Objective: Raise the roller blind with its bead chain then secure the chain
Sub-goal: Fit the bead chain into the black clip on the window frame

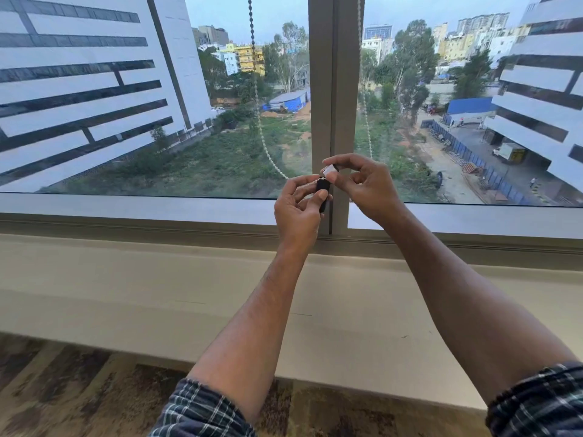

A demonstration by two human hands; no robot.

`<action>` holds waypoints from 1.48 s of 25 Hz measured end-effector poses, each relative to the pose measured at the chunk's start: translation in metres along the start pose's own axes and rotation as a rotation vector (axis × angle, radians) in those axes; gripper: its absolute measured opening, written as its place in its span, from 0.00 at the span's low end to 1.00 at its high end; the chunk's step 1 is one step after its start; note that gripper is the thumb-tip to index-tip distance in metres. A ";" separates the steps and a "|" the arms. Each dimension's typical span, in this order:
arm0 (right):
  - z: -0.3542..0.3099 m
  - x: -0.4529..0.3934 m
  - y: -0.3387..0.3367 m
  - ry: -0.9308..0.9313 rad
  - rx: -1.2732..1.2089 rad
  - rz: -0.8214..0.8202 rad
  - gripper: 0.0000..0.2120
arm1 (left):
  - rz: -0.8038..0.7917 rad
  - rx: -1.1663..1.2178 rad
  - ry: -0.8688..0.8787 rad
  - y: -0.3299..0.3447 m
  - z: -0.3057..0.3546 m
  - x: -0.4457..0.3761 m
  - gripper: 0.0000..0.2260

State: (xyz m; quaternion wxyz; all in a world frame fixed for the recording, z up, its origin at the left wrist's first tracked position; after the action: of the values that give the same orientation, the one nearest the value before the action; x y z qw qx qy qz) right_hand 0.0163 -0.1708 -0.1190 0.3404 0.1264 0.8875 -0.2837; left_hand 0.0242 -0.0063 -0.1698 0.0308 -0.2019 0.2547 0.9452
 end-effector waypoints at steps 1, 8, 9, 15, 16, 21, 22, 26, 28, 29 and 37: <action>-0.001 -0.001 0.001 -0.006 0.010 -0.027 0.08 | -0.008 -0.016 0.005 -0.001 0.000 0.000 0.13; -0.005 -0.013 0.012 -0.026 0.068 -0.337 0.13 | -0.038 -0.123 0.034 -0.002 -0.009 0.004 0.13; -0.004 -0.014 0.013 -0.011 0.058 -0.380 0.13 | -0.038 -0.124 0.030 -0.002 -0.011 0.005 0.14; -0.002 -0.015 0.015 -0.028 0.092 -0.544 0.15 | -0.047 -0.150 -0.016 0.000 -0.015 0.006 0.22; -0.001 -0.015 0.014 -0.027 0.080 -0.553 0.16 | -0.052 -0.145 -0.033 0.001 -0.018 0.006 0.21; 0.003 -0.021 0.010 -0.007 0.238 -0.457 0.14 | 0.008 -0.027 -0.126 0.001 -0.031 0.005 0.17; 0.001 -0.020 0.010 -0.020 0.219 -0.461 0.13 | 0.007 -0.016 -0.133 0.002 -0.031 0.004 0.17; 0.002 -0.016 0.006 0.016 0.026 -0.501 0.19 | -0.061 -0.012 -0.154 0.008 -0.030 0.001 0.16; 0.006 -0.017 0.008 0.040 0.079 -0.510 0.18 | -0.044 -0.044 -0.137 0.006 -0.029 0.002 0.17; 0.009 -0.018 0.009 0.055 0.113 -0.507 0.17 | -0.031 -0.055 -0.124 0.005 -0.029 0.002 0.17; 0.020 -0.014 0.009 0.166 0.083 -0.451 0.19 | -0.004 -0.133 -0.069 0.001 -0.029 0.004 0.20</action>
State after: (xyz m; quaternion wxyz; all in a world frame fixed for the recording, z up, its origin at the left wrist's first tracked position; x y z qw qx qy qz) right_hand 0.0413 -0.1756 -0.1251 0.1888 -0.0381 0.9057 -0.3776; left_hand 0.0315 -0.0218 -0.1939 0.0281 -0.1716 0.1898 0.9663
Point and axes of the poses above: each hand's wrist, its own x-axis away from the middle knuckle, its own y-axis out of the palm, z = x × y, the point moved 10 cm from there along -x, towards the middle knuckle, and after that the axes turned 15 degrees about x, right-handed, at the moved point
